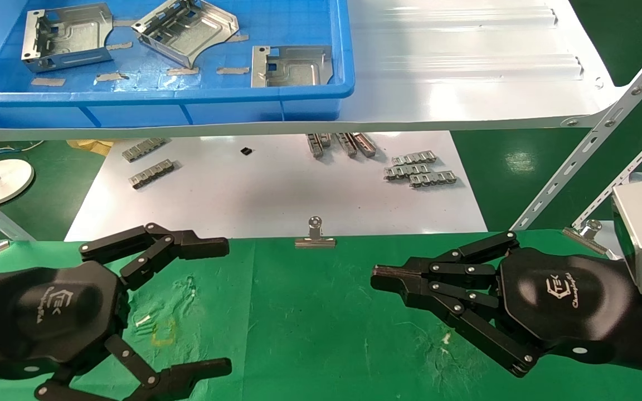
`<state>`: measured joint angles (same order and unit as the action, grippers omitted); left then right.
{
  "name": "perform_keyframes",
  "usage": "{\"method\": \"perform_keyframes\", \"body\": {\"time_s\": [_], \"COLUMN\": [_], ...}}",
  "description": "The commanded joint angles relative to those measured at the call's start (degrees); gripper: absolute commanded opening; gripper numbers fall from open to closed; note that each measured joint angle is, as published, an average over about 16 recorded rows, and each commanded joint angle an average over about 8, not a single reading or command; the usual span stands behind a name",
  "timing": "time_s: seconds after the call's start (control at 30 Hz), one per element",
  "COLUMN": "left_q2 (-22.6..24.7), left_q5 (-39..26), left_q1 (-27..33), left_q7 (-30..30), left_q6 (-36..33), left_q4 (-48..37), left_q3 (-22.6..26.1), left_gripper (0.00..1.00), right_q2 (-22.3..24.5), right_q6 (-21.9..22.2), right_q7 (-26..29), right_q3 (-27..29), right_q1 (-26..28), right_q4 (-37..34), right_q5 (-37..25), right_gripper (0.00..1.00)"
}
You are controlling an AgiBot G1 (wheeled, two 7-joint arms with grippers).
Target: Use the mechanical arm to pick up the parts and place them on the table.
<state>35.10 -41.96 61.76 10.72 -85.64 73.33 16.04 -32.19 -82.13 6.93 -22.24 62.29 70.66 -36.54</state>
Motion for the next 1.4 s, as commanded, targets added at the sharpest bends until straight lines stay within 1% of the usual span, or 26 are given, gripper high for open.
{"method": "perform_keyframes", "body": {"time_s": [0.03, 0.2, 0.3, 0.4, 0.53, 0.67, 0.8, 0.97, 1.07, 1.1, 1.2, 1.33, 1.37, 1.4], "left_q2": [0.0, 0.0, 0.0, 0.4, 2.1, 5.6, 10.3, 17.1, 21.1, 22.3, 25.5, 28.3, 28.8, 29.1], "left_q5": [0.0, 0.1, 0.0, -1.0, -4.4, -10.8, -19.4, -32.1, -39.1, -41.0, -45.1, -47.1, -47.1, -47.1], "left_q1": [0.0, 0.2, 1.6, 4.9, 12.6, 22.2, 31.7, 42.6, 48.1, 49.7, 53.5, 56.6, 57.1, 57.4], "left_q7": [0.0, 0.0, 0.5, 2.4, 6.6, 10.3, 12.7, 15.8, 17.6, 18.1, 18.6, 17.3, 16.7, 16.0], "left_q6": [0.0, 0.1, 0.9, 3.0, 7.6, 12.7, 17.3, 22.0, 24.3, 24.9, 26.4, 27.5, 27.8, 28.1], "left_q4": [0.0, 0.1, 0.3, 0.1, -1.7, -6.5, -14.0, -27.3, -36.2, -39.1, -46.9, -54.6, -56.0, -57.2], "left_q3": [0.0, -0.1, -0.4, -0.5, 0.5, 2.9, 6.8, 13.3, 17.1, 18.1, 20.4, 21.5, 21.5, 21.4], "left_gripper": [1.0, 1.0, 1.0, 1.0, 1.0, 1.0, 1.0, 1.0, 1.0, 0.9, 0.52, 0.03, 0.0, 0.0], "right_q2": [0.0, 0.0, 0.0, 0.0, 0.0, 0.0, 0.0, 0.0, 0.0, 0.0, 0.0, 0.0, 0.0, 0.0], "right_q6": [0.0, 0.0, 0.0, 0.0, 0.0, 0.0, 0.0, 0.0, 0.0, 0.0, 0.0, 0.0, 0.0, 0.0], "right_q7": [0.0, 0.0, 0.0, 0.0, 0.0, 0.0, 0.0, 0.0, 0.0, 0.0, 0.0, 0.0, 0.0, 0.0], "right_q3": [0.0, 0.0, 0.0, 0.0, 0.0, 0.0, 0.0, 0.0, 0.0, 0.0, 0.0, 0.0, 0.0, 0.0], "right_q1": [0.0, 0.0, 0.0, 0.0, 0.0, 0.0, 0.0, 0.0, 0.0, 0.0, 0.0, 0.0, 0.0, 0.0], "right_q4": [0.0, 0.0, 0.0, 0.0, 0.0, 0.0, 0.0, 0.0, 0.0, 0.0, 0.0, 0.0, 0.0, 0.0], "right_q5": [0.0, 0.0, 0.0, 0.0, 0.0, 0.0, 0.0, 0.0, 0.0, 0.0, 0.0, 0.0, 0.0, 0.0], "right_gripper": [0.0, 0.0, 0.0, 0.0, 0.0, 0.0, 0.0, 0.0, 0.0, 0.0, 0.0, 0.0, 0.0, 0.0]}}
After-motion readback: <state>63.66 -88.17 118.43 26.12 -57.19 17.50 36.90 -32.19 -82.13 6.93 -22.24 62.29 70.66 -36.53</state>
